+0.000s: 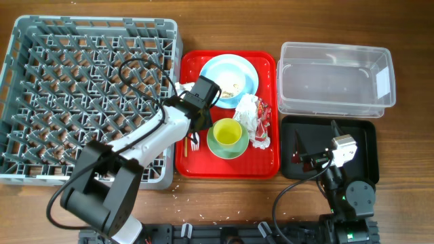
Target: Sort waste into correct bins and load items into the dishwasher rack
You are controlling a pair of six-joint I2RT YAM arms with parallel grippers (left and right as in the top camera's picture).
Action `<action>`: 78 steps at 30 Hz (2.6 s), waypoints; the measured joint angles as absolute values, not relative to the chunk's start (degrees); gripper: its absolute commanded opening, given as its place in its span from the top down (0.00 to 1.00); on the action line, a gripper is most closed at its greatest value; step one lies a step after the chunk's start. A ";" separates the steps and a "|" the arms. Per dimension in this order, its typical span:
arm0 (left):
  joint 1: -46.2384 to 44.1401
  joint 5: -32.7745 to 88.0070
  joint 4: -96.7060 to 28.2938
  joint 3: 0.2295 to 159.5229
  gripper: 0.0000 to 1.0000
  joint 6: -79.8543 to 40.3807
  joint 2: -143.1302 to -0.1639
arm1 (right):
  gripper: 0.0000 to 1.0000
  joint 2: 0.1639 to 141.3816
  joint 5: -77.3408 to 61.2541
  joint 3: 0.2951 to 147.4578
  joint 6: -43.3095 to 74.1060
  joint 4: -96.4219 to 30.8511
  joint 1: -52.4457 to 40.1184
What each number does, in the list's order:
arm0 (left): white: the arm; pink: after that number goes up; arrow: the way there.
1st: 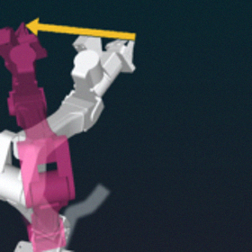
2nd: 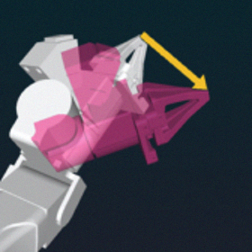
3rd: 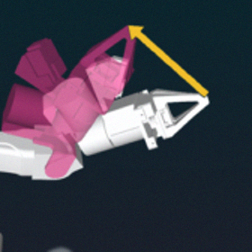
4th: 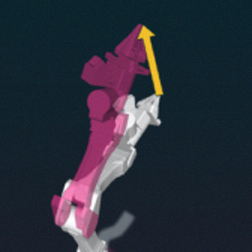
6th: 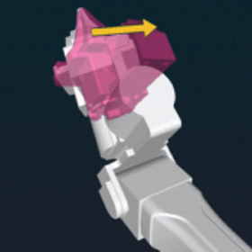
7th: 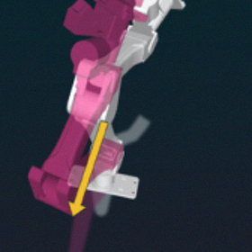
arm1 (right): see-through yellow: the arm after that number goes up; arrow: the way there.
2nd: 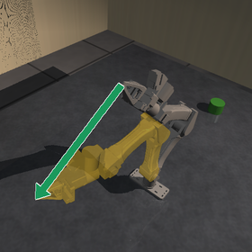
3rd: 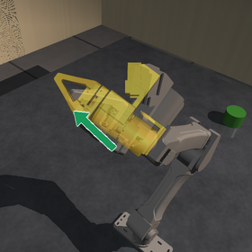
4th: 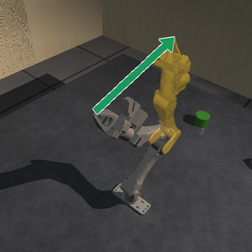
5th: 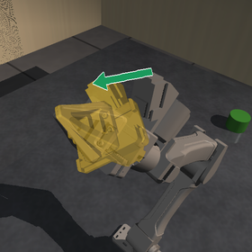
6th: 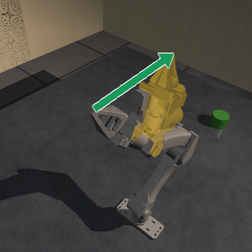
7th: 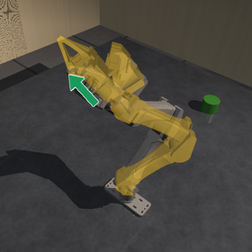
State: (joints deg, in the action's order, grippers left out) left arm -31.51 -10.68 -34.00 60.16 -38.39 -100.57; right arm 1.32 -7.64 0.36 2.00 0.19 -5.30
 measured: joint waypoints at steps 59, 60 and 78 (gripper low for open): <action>-34.50 -6.72 -47.16 61.34 0.76 -27.16 -76.42 | 0.00 1.32 -7.64 0.36 2.00 0.19 -5.30; -35.14 -6.68 -47.11 61.34 0.76 -27.55 -78.30 | 0.00 1.32 -7.64 0.36 2.00 0.19 -5.30; -37.19 -6.76 -43.88 61.34 0.72 -29.71 -90.00 | 0.00 1.32 -7.64 0.36 2.00 0.21 -5.30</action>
State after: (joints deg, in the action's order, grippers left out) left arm -37.19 -6.76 -43.88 61.34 -29.71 -90.00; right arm 1.32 -7.64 0.36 2.00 0.21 -5.30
